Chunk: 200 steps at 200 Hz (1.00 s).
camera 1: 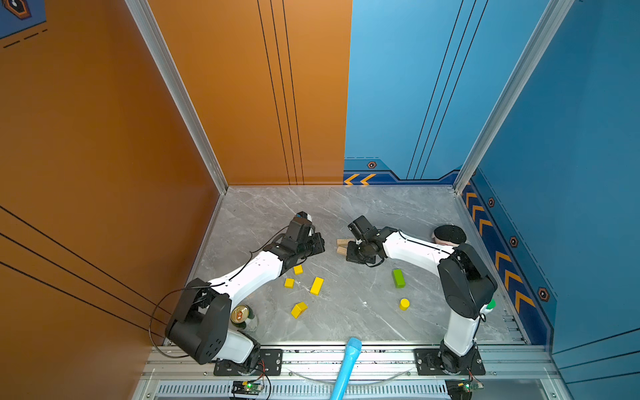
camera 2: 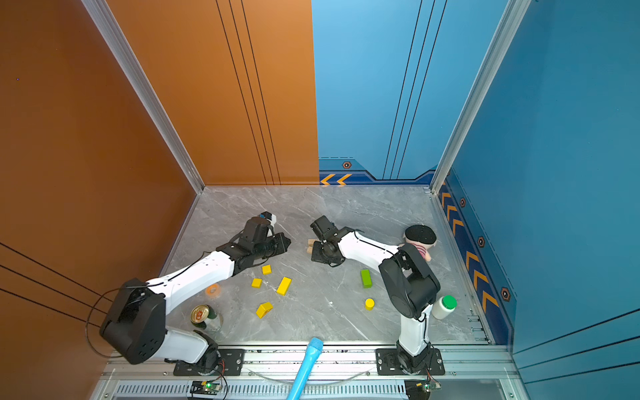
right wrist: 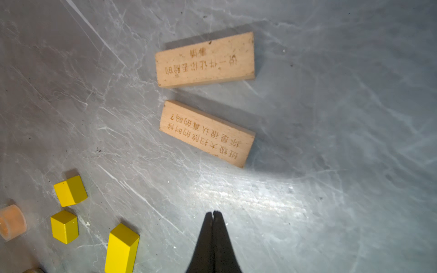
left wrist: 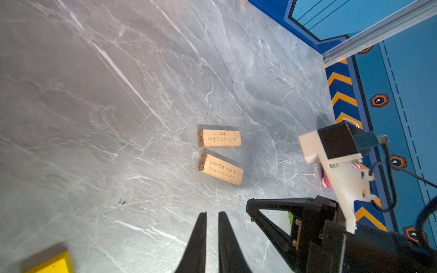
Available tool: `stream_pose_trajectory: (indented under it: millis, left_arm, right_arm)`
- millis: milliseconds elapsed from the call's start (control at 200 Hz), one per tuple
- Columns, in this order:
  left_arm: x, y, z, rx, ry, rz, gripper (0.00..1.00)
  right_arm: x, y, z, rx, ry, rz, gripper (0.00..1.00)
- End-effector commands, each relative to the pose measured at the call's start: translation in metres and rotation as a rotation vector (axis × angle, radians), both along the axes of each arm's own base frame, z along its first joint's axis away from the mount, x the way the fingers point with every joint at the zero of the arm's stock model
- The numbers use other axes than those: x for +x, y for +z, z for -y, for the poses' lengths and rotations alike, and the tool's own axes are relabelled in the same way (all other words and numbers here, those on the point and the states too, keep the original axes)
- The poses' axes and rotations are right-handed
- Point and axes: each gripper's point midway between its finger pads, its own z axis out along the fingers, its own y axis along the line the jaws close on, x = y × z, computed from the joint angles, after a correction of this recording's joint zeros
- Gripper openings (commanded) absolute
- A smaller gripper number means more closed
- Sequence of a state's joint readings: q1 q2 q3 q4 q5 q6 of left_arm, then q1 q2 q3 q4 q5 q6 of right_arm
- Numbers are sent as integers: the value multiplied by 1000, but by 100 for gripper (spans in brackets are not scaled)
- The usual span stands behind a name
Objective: Build the wood block tower
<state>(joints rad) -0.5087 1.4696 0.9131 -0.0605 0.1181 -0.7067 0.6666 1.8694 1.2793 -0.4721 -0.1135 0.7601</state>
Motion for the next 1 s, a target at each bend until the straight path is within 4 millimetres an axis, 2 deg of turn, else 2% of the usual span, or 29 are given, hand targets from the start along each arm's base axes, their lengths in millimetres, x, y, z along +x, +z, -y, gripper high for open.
stream_pose_trajectory:
  millis: [0,280,676,996]
  left_arm:
    - [0,1,7,10,-61,-22,13]
    - [5,-11,9,33,-71,-63,13]
    - [6,-14,11,36,-78,-80,13]
    - [4,-16,11,37,-79,-87,13]
  right_arm:
    - [7,-8,-9,27,4,-6,0]
    - [15,-29,-9,23,-11,-40,0]
    - [36,-30,-7,38,-43,-27,0]
    - [37,-29,-11,57,-47,-30,0]
